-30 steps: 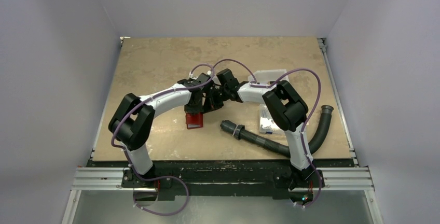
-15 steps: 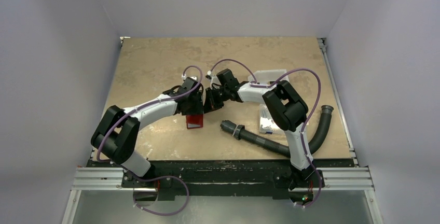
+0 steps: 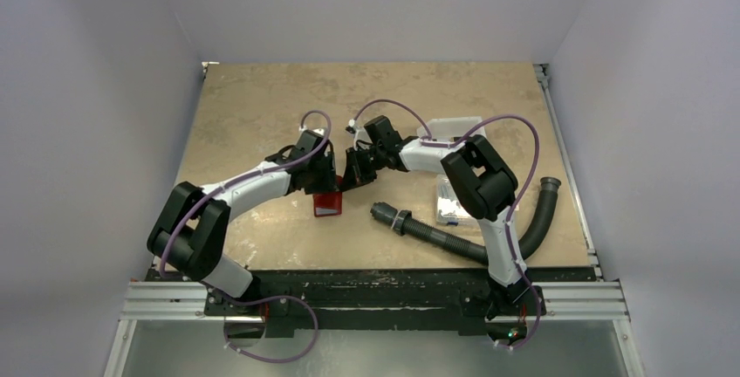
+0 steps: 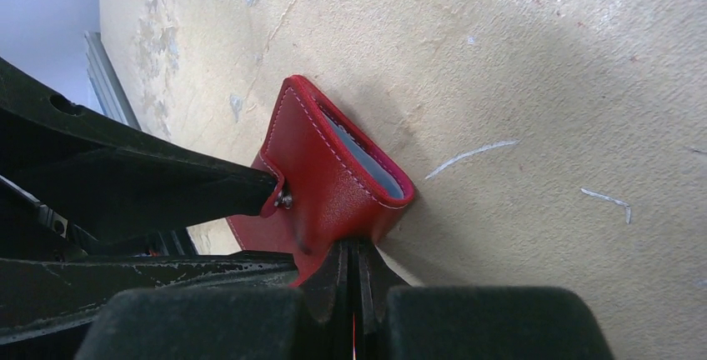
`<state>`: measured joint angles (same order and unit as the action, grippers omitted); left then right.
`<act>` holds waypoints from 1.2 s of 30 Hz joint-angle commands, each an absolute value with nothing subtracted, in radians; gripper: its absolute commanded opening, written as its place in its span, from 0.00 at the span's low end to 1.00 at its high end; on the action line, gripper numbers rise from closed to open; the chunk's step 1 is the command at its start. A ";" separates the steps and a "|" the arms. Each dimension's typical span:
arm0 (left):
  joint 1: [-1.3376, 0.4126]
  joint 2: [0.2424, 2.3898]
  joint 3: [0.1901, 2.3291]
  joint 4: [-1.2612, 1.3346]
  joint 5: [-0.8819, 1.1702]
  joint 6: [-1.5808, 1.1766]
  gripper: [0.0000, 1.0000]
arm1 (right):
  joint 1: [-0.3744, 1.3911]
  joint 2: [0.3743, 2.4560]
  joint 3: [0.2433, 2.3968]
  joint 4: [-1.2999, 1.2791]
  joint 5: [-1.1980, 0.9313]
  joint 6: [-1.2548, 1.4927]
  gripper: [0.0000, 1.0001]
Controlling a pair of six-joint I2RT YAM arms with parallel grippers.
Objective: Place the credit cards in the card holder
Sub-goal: Close the card holder at the center of the board.
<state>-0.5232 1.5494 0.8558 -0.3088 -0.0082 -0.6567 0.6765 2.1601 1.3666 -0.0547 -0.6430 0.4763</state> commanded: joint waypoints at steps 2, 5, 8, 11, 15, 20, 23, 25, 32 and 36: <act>-0.599 1.683 0.874 -0.191 0.116 -0.668 0.32 | 0.752 2.279 1.351 -0.080 -0.541 0.430 0.00; -0.613 1.699 0.891 -0.252 0.045 -0.645 0.29 | 0.753 2.283 1.355 -0.080 -0.539 0.431 0.00; -0.646 1.728 0.926 -0.311 -0.041 -0.611 0.28 | 0.754 2.287 1.358 -0.082 -0.538 0.431 0.00; -0.689 1.740 0.933 -0.307 -0.094 -0.583 0.27 | 0.757 2.294 1.357 -0.083 -0.537 0.432 0.00; -0.762 1.792 0.989 -0.334 -0.148 -0.506 0.16 | 0.758 2.296 1.357 -0.086 -0.534 0.431 0.00; -0.795 1.908 1.041 -0.363 -0.075 -0.411 0.24 | 0.758 2.298 1.360 -0.092 -0.529 0.430 0.00; -0.807 1.977 1.066 -0.397 -0.046 -0.380 0.25 | 0.758 2.301 1.361 -0.093 -0.526 0.430 0.00; -0.807 2.004 1.055 -0.390 -0.024 -0.383 0.25 | 0.757 2.303 1.361 -0.094 -0.526 0.430 0.00; -0.833 2.004 0.886 -0.218 0.063 -0.544 0.24 | 0.758 2.302 1.361 -0.098 -0.531 0.426 0.00; -0.835 1.889 0.835 -0.180 0.005 -0.612 0.26 | 0.757 2.304 1.364 -0.107 -0.530 0.422 0.00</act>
